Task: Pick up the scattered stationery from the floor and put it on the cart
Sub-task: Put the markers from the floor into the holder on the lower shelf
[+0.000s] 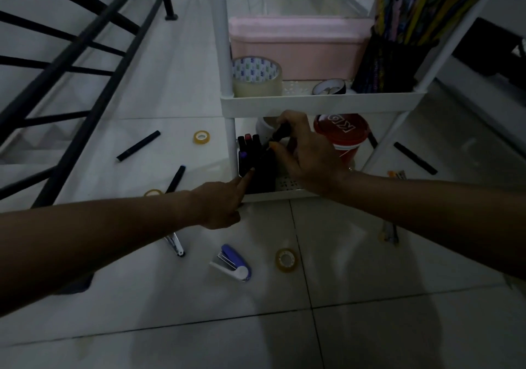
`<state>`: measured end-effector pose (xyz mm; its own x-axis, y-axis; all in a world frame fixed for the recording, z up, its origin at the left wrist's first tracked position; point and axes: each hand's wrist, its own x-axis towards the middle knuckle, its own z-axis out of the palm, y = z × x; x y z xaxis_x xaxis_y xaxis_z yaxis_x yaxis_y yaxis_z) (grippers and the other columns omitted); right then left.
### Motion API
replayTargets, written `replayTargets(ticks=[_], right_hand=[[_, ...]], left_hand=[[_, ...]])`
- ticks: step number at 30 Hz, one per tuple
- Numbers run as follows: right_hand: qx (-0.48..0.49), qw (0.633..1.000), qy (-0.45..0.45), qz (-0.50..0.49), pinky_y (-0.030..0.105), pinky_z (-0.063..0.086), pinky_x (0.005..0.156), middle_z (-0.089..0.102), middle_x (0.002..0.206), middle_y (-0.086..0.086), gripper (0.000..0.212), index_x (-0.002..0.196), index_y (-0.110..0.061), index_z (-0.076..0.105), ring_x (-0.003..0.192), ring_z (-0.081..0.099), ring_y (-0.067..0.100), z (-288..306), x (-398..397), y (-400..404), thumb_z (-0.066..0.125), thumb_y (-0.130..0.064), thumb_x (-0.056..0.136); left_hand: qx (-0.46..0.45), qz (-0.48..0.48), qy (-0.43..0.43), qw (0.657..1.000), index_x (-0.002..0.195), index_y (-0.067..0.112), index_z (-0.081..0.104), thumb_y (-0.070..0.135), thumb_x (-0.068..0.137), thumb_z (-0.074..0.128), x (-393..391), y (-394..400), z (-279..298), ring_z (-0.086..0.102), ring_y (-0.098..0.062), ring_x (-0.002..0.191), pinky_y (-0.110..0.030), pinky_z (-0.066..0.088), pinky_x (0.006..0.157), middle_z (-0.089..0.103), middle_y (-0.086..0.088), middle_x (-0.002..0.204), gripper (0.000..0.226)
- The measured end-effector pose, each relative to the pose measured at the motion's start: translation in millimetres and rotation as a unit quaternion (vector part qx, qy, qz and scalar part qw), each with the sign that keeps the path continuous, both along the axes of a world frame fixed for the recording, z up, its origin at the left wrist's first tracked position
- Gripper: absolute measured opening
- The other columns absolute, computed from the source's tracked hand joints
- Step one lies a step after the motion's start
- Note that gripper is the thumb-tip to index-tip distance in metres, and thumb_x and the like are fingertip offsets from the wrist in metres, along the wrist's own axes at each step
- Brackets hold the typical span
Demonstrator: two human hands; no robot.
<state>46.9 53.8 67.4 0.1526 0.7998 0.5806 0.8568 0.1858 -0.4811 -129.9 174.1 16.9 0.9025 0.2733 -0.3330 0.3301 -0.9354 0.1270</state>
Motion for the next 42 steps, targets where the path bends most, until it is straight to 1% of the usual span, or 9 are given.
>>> replayTargets(ticks=[3,8,12,16,22,26,29,37,42], right_hand=[[-0.009,1.000,-0.023,-0.005,0.020,0.045,0.051,0.064,0.103,0.014,0.038,0.122,-0.023,0.033,0.066,0.055,0.012,-3,-1,6,0.057,-0.020,0.093],[-0.035,0.997,-0.067,-0.001,0.001,0.036,0.067,0.061,0.104,0.010,0.026,0.117,-0.009,0.052,0.086,0.048,0.003,-16,-5,12,0.060,-0.014,0.092],[-0.140,0.986,-0.083,0.022,0.032,0.050,0.081,0.064,0.107,0.013,0.024,0.118,-0.006,0.059,0.094,0.061,0.021,-23,-5,14,0.050,-0.018,0.098],[-0.171,0.976,-0.133,0.036,0.032,0.042,0.096,0.063,0.121,0.017,0.034,0.129,-0.006,0.058,0.110,0.058,0.028,-28,-10,11,0.053,-0.018,0.097],[-0.114,0.959,-0.243,0.092,0.032,0.047,0.063,0.059,0.093,0.013,0.018,0.101,-0.004,0.068,0.076,0.055,0.022,-30,-22,0,0.061,-0.018,0.091],[-0.209,0.911,-0.287,0.212,0.030,0.047,0.058,0.065,0.090,0.010,0.021,0.107,-0.007,0.065,0.071,0.059,0.021,-38,-37,2,0.056,-0.021,0.093],[-0.268,0.877,-0.321,0.239,0.037,0.050,0.062,0.062,0.099,0.007,0.025,0.114,-0.013,0.058,0.078,0.058,0.022,-48,-53,13,0.048,-0.027,0.096],[-0.372,0.832,-0.320,0.257,0.029,0.035,0.062,0.055,0.104,0.003,0.021,0.113,-0.017,0.053,0.081,0.051,0.017,-70,-77,58,0.047,-0.027,0.096],[-0.370,0.854,-0.272,0.246,0.027,0.029,0.061,0.056,0.101,0.004,0.018,0.111,-0.017,0.055,0.076,0.039,0.012,-77,-80,72,0.049,-0.023,0.095]], left_hand=[[-0.006,0.000,0.011,1.000,0.146,0.019,-0.028,0.034,0.092,0.057,0,1,-1,0.062,-0.023,0.088,-0.034,0.055,0.076,0.016,-0.015,0.156,0.102],[0.009,-0.023,-0.016,1.000,0.148,0.013,-0.025,0.032,0.092,0.055,-1,-1,-3,0.059,-0.021,0.083,-0.034,0.054,0.074,0.015,-0.015,0.154,0.099],[0.007,-0.035,-0.029,0.999,0.146,0.013,-0.027,0.031,0.091,0.056,-10,-4,-10,0.058,-0.020,0.089,-0.033,0.053,0.078,0.013,-0.012,0.153,0.102],[0.006,-0.053,-0.035,0.998,0.148,0.014,-0.023,0.031,0.090,0.058,-16,-1,-13,0.051,-0.015,0.079,-0.029,0.047,0.069,0.015,-0.007,0.148,0.101],[0.018,-0.075,-0.020,0.997,0.142,0.015,0.030,0.033,0.094,0.050,-31,17,-16,0.053,-0.015,0.088,-0.027,0.046,0.073,0.033,-0.001,0.133,0.055],[0.051,-0.073,0.039,0.995,0.106,0.018,0.059,0.032,0.094,0.049,-48,37,-22,0.058,-0.017,0.091,-0.028,0.046,0.069,0.052,0.000,0.113,0.021],[0.066,0.016,0.054,0.996,0.098,0.017,0.061,0.034,0.092,0.052,-63,56,-31,0.059,-0.018,0.088,-0.031,0.050,0.068,0.054,-0.002,0.105,0.020],[0.072,0.211,0.018,0.975,0.124,0.022,0.051,0.030,0.088,0.059,-77,97,-63,0.046,-0.029,0.110,-0.038,0.047,0.083,0.037,-0.012,0.126,0.037],[0.054,0.250,0.164,0.953,0.142,0.037,0.033,0.044,0.092,0.050,-62,112,-81,0.029,-0.036,0.130,-0.047,0.029,0.104,0.034,-0.015,0.142,0.054]])
